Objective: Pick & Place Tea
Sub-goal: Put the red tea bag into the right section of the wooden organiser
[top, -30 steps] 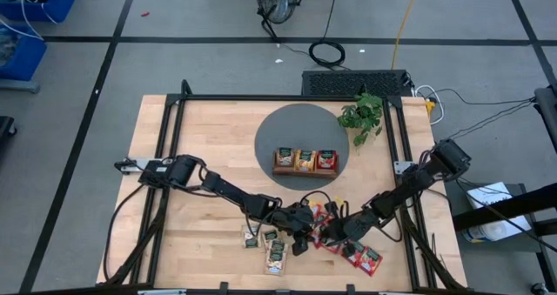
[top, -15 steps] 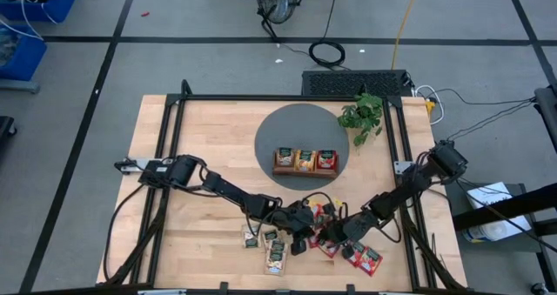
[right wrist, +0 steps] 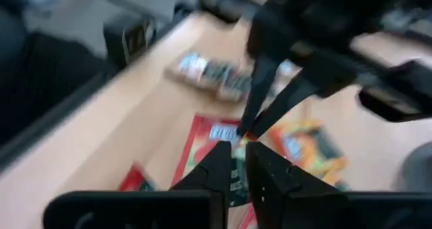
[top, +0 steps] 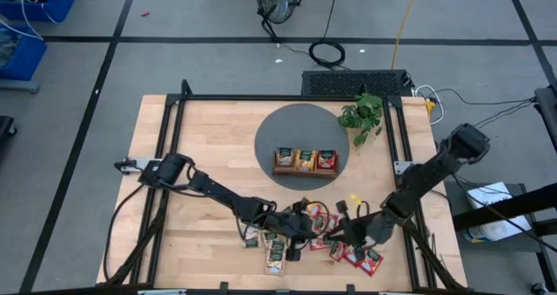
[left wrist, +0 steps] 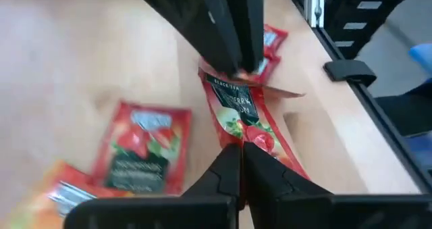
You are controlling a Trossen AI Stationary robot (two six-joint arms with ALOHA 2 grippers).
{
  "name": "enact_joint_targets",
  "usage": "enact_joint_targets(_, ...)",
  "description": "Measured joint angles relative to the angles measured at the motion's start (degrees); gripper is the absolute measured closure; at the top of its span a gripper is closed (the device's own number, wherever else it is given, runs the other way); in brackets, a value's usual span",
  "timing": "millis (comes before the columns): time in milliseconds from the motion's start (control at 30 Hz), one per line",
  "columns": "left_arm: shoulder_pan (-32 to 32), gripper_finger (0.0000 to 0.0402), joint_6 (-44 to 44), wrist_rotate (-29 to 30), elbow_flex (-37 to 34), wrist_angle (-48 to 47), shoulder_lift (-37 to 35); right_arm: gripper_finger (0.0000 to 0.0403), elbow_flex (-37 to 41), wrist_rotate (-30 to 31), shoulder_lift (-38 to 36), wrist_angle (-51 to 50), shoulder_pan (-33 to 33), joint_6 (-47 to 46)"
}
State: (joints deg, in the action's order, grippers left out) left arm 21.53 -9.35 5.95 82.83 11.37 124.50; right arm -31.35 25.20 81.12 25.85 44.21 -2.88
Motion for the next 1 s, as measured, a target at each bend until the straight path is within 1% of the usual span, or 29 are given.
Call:
enact_joint_targets(100,1.71,0.0395,5.82,6.63,0.02,-0.31,-1.28,0.0353,0.00,6.02,-4.93,0.11,2.11,1.88)
enact_joint_targets(233,4.02,0.0385,13.51,16.79,0.02,-0.22,-2.52,0.0329,-0.09,14.65,-11.09,0.47,5.04,2.36)
enact_joint_targets(333,5.51,0.0390,18.90,25.27,0.02,1.12,-3.56,0.0304,-0.09,16.16,-14.07,-0.06,6.21,0.40)
enact_joint_targets(400,6.15,0.0395,21.45,29.69,0.04,2.54,-4.17,0.0283,-0.09,16.29,-15.07,-1.13,6.65,-2.14)
enact_joint_targets(467,6.67,0.0393,23.83,32.98,0.10,4.48,-4.36,0.0262,-0.09,16.29,-15.08,-2.08,6.71,-4.73)
enact_joint_targets(600,6.81,0.0385,28.43,36.37,0.11,6.84,-4.36,0.0225,0.70,16.72,-14.59,-2.62,6.19,-8.92)
enact_joint_targets(700,6.56,0.0395,28.83,37.39,0.11,6.91,-4.36,0.0207,1.91,16.77,-14.66,-2.56,5.06,-11.94)
enact_joint_targets(800,6.27,0.0391,28.77,37.60,0.11,6.96,-4.35,0.0198,3.25,16.77,-14.70,-2.53,3.34,-15.56)
enact_joint_targets(867,6.26,0.0388,28.76,37.60,0.11,6.93,-4.34,0.0195,4.10,16.79,-14.70,-2.49,2.25,-16.33)
enact_joint_targets(1000,6.68,0.0396,28.73,37.60,0.11,6.95,-4.34,0.0198,4.86,16.97,-14.72,-2.03,0.35,-16.72)
